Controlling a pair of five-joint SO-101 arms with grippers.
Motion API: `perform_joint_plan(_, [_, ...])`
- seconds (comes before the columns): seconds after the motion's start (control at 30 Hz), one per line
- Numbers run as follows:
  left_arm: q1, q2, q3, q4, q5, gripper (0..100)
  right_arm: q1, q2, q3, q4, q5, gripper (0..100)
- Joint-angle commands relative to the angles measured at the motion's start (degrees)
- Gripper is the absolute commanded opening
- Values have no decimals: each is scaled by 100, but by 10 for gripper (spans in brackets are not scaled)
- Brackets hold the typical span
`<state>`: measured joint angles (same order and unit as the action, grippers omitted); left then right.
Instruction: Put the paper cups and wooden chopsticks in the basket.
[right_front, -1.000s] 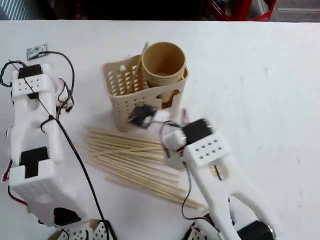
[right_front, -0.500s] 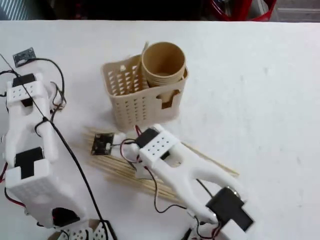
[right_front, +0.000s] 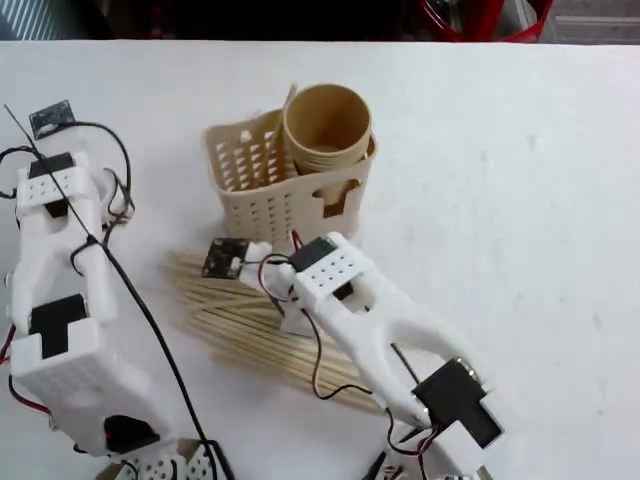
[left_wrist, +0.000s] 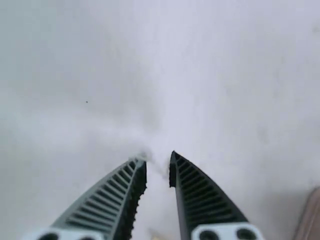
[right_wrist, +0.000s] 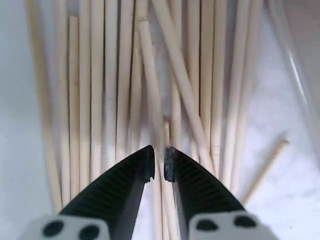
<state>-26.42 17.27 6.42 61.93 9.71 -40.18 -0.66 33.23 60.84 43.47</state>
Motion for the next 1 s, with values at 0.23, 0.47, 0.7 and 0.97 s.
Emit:
perform_joint_plan(0.23, [-13,-40,-35,-141,70,94,66,-13,-62,-110,105,193])
perform_joint_plan(0.47, [-13,-40,-35,-114,70,94,40,-13,167,-400,105,113])
perform_joint_plan(0.7, [-31,-40,-35,-114,70,94,-145,-13,404,-312,53,16])
perform_joint_plan(0.97, [-22,-40,-35,-114,70,94,145,-541,18,374,-316,16])
